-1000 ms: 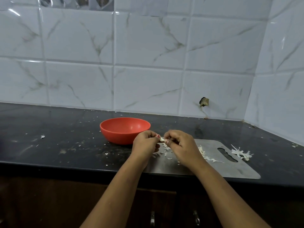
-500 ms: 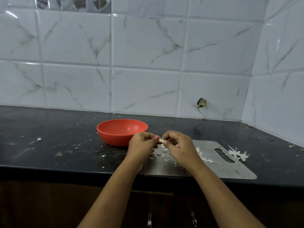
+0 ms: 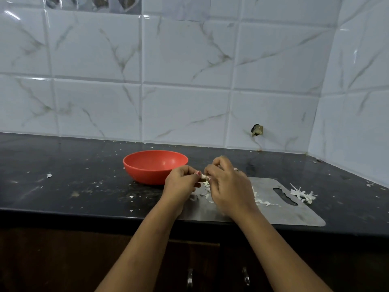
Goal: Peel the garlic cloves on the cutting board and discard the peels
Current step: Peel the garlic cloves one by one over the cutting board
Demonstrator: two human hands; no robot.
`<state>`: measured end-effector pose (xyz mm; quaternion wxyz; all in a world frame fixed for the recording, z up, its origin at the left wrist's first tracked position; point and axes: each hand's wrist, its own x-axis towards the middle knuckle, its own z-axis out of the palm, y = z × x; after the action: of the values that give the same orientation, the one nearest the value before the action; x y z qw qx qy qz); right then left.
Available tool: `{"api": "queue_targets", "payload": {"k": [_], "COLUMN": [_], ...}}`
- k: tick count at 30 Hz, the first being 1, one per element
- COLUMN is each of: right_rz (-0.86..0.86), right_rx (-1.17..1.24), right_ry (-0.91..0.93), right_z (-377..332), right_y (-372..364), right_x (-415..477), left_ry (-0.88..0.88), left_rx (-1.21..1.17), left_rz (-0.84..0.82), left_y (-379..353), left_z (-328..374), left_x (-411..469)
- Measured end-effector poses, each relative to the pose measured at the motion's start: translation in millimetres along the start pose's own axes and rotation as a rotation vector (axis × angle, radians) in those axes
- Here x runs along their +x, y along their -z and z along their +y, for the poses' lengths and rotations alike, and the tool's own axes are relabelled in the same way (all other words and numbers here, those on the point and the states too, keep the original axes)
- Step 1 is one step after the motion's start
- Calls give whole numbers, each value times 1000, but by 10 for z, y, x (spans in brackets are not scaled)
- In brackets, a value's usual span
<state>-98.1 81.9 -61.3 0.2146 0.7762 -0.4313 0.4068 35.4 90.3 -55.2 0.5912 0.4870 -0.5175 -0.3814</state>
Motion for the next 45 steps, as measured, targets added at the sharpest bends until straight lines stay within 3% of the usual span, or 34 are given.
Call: {"api": "queue_targets", "payload": {"k": [3, 6, 11, 13, 16, 24, 29, 45], "right_rz": [53, 46, 83, 98, 47, -207, -238, -255], "right_rx": [-51, 25, 109, 129, 119, 60, 121, 302], "right_ry": [157, 138, -67, -88, -54, -231, -321, -288], "right_z": [-32, -19, 45, 44, 29, 41, 55, 72], "right_y": [-16, -28, -38, -21, -14, 5, 26, 18], "right_x": [7, 0, -9, -11, -22, 14, 10, 37], "left_ry": [64, 66, -26, 12, 73, 51, 20, -55], "left_rx": [-16, 4, -27, -135, -199, -255, -196, -7], "left_rz": [-127, -201, -58, 8, -25, 6, -9, 76], "left_y": [17, 20, -17, 5, 52, 61, 54, 24], "left_z": [66, 79, 21, 16, 26, -8, -24, -57], "left_x": [-29, -36, -8, 21, 45, 54, 58, 22]}}
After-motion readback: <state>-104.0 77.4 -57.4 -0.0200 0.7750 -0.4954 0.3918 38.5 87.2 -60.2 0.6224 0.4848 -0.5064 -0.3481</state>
